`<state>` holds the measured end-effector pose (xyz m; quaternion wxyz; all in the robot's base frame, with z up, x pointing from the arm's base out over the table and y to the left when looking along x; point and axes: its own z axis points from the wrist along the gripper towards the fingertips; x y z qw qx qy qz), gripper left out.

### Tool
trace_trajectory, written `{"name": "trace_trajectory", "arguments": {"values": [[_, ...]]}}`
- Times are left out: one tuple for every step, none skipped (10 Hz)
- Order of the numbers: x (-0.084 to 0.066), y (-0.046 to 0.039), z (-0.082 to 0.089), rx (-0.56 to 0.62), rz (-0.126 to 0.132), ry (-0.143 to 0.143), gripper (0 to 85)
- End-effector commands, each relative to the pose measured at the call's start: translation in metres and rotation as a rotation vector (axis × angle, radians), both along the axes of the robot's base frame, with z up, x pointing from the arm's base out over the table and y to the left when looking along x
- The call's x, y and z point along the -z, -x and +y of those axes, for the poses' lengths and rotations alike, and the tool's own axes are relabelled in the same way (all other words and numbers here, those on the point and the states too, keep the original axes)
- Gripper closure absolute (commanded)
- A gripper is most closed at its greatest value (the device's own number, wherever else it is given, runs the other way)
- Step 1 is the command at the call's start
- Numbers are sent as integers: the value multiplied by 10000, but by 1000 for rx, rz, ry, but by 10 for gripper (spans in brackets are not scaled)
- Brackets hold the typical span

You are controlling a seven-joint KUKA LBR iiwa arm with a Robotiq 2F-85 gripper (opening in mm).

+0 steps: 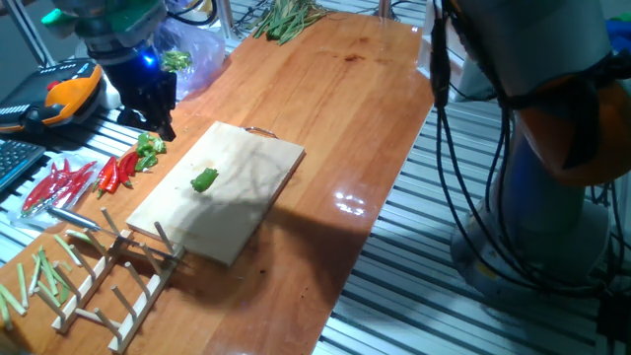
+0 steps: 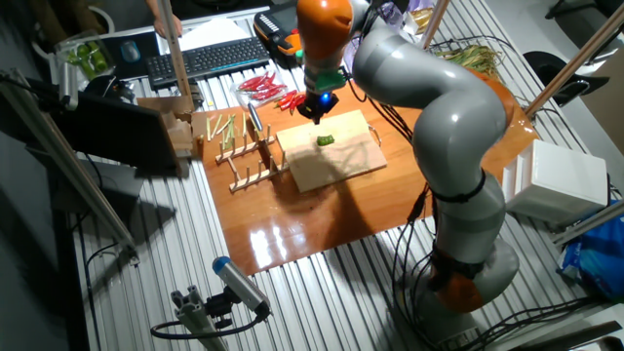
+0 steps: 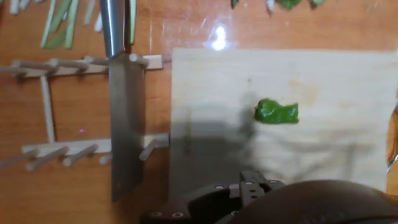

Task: Chop the chili peppers

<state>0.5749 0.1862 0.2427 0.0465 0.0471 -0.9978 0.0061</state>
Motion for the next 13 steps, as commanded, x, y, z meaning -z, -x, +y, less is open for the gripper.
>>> {"name": "trace_trajectory", "arguments": {"values": [[6, 0, -5, 8, 33, -49, 850], [1, -40, 79, -13, 30, -24, 850], [-14, -156, 267, -29, 42, -30, 850], [-32, -290, 492, -37, 42, -30, 850], [-31, -394, 644, -60, 23, -15, 850], [-11, -475, 752, -67, 8, 5, 850], [51, -531, 832, -57, -7, 8, 850], [142, -572, 905, -47, -21, 26, 850], [235, -602, 989, -37, -33, 48, 680], [310, -617, 1063, -31, -38, 50, 680], [371, -628, 1115, -34, -33, 52, 510], [433, -612, 1190, -36, -35, 64, 510], [479, -576, 1268, -22, -41, 60, 510]]}}
